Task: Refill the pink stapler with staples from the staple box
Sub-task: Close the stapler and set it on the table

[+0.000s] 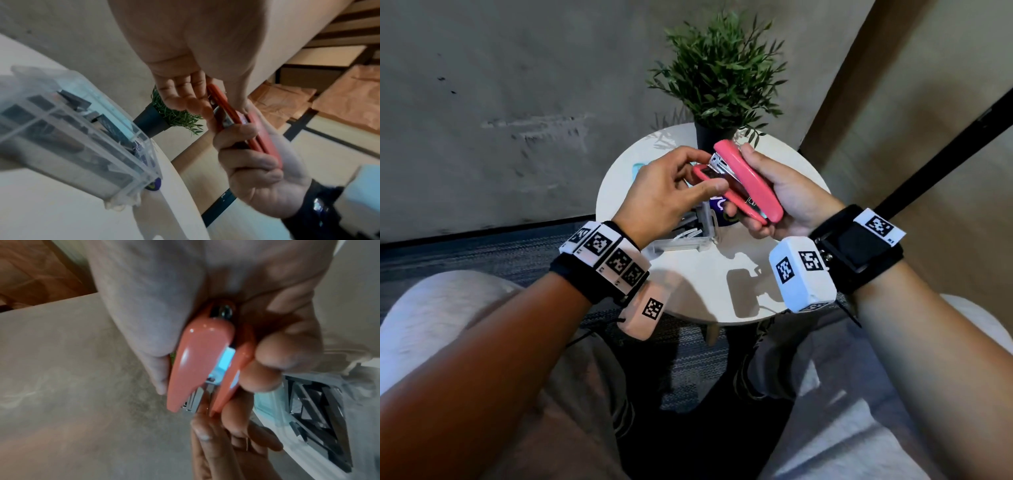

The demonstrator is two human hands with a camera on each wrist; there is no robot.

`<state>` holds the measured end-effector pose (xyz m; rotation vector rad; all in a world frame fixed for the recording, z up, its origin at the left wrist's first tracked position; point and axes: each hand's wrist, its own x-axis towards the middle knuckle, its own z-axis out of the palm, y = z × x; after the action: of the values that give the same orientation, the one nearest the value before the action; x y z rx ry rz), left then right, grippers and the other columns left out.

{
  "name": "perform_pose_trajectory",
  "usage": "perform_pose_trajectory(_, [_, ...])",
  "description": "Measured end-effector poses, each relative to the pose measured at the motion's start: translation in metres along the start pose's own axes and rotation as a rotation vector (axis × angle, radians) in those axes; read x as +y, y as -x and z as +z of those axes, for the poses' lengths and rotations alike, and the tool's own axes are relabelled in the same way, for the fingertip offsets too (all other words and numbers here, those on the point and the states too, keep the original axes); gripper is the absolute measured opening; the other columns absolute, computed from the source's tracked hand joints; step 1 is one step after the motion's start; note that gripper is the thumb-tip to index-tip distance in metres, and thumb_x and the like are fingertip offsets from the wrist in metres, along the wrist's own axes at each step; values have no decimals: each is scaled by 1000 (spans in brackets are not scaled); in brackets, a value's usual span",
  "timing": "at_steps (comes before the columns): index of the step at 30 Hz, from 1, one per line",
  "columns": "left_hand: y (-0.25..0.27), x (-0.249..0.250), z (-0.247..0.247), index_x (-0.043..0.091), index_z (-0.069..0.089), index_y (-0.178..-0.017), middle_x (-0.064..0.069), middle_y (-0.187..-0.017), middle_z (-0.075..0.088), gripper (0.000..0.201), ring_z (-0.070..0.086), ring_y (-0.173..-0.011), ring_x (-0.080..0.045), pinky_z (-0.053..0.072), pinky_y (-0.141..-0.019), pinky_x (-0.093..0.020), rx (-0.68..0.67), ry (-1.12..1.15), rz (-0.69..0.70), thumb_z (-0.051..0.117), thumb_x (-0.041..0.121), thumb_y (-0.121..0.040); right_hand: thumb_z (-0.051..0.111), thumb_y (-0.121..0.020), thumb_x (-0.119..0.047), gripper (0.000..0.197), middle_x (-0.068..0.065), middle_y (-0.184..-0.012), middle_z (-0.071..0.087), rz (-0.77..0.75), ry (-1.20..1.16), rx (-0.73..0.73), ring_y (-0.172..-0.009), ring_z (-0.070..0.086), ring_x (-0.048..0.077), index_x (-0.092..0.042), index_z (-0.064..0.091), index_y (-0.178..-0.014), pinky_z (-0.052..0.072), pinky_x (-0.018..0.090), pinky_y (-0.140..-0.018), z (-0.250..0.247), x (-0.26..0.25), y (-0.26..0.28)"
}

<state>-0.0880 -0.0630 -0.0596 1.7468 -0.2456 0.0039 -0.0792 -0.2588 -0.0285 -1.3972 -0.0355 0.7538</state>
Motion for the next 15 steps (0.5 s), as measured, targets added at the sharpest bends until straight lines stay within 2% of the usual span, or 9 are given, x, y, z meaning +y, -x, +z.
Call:
perform_pose_trajectory(1, [0, -1, 0, 9, 61, -119, 13, -69, 61, 40, 51, -54, 3, 40, -56, -11, -11, 1, -4, 77, 22, -84, 44, -96, -64, 54, 14, -74, 66, 4, -4, 2, -37, 51, 18, -16, 70, -98, 38, 19, -35, -1, 0, -1])
perform_pose_trajectory(3, [0, -3, -1, 12, 60, -121, 10, -80, 63, 43, 51, -58, 3, 43, -61, -13, -66, 22, -14, 78, 20, -82, 45, -96, -63, 58, 12, -72, 65, 21, 3, 6, -41, 54, 18, -11, 71, -97, 41, 21, -36, -1, 0, -1])
perform_pose_trajectory(5, [-1, -3, -3, 17, 58, -120, 0, -89, 63, 44, 50, -61, -5, 46, -62, -17, -111, 45, -22, 78, 17, -81, 45, -95, -63, 62, 11, -71, 66, 35, 8, 15, -45, 57, 19, -7, 70, -101, 42, 22, -37, -2, 0, -1])
perform_pose_trajectory(9, [-2, -5, -2, 10, 56, -125, -5, -93, 63, 49, 48, -69, -24, 46, -64, -28, -112, 81, -60, 78, 13, -81, 44, -96, -63, 61, 11, -71, 63, 40, 10, 3, -40, 52, 16, -8, 66, -108, 38, 19, -35, -2, 0, -2])
perform_pose_trajectory(13, [-3, -7, -3, 19, 58, -124, -3, -94, 66, 48, 50, -72, -27, 44, -66, -38, -124, 81, -49, 78, 18, -81, 42, -99, -57, 53, 9, -67, 61, 19, 12, 12, -36, 49, 14, -10, 64, -108, 37, 18, -34, 0, 3, -6])
perform_pose_trajectory(15, [-2, -7, -4, 18, 57, -127, -1, -94, 67, 50, 48, -65, -22, 43, -62, -34, -132, 50, -39, 78, 19, -82, 40, -101, -53, 48, 6, -65, 61, 12, 44, 13, -35, 48, 12, -12, 63, -109, 35, 17, -35, 0, 5, -8])
